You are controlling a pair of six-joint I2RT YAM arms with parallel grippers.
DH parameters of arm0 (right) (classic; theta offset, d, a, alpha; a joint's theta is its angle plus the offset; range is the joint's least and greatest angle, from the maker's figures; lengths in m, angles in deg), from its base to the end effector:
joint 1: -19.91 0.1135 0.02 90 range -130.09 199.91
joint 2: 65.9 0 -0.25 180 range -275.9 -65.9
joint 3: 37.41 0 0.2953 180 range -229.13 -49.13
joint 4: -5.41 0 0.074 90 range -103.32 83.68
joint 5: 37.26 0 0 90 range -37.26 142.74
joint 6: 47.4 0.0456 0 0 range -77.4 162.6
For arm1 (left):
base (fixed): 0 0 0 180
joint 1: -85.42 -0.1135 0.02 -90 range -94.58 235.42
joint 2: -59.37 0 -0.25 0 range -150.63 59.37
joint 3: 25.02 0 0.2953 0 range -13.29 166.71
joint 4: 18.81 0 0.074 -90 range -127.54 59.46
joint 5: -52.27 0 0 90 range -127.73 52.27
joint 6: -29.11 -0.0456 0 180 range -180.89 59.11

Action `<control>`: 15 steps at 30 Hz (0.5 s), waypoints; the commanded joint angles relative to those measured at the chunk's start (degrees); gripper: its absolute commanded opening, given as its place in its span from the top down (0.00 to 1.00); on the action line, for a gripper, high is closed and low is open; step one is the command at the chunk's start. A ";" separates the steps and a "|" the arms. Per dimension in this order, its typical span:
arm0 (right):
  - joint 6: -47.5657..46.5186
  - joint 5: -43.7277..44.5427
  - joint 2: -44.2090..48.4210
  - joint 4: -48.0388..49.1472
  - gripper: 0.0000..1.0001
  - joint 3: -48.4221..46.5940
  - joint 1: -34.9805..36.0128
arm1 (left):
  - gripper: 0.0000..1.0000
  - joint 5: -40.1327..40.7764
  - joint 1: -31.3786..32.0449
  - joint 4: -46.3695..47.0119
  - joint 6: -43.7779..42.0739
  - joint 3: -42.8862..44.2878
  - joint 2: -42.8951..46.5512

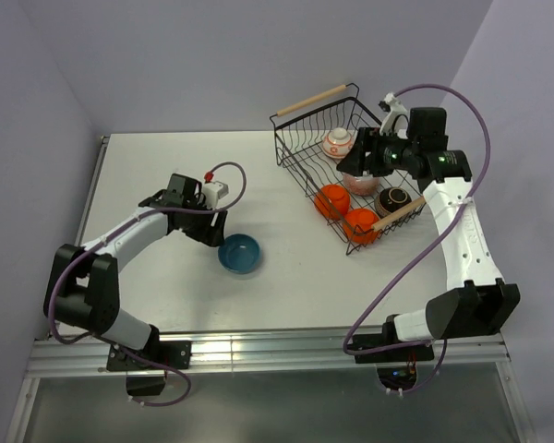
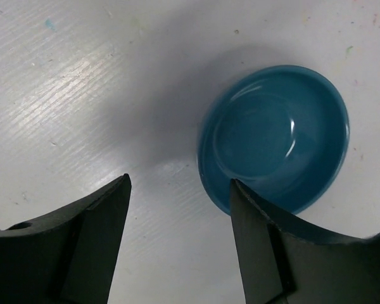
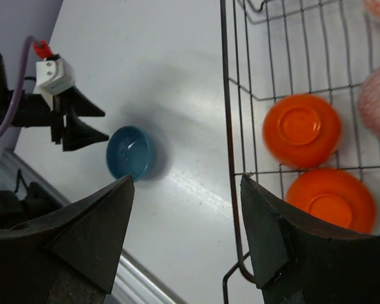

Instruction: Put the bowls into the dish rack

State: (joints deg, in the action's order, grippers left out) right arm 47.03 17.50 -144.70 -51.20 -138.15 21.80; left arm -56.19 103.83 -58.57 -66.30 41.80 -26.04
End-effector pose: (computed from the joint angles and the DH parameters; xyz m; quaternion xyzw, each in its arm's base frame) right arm 0.3358 0.0374 0.4058 -0.1218 0.8470 0.2921 0.4271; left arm 0.3194 -0.1215 0.1687 0.2388 0.9202 -0.1838 0.2500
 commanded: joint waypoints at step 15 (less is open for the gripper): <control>20.97 -6.33 9.64 17.46 0.28 16.76 -0.13 | 0.45 2.37 2.85 7.11 3.82 0.81 -8.46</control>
State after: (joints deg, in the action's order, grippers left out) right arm 63.86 12.36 -136.55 -39.22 -122.58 21.80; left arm -54.79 106.17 -53.89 -64.29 41.80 -33.25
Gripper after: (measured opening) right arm 0.721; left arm 0.554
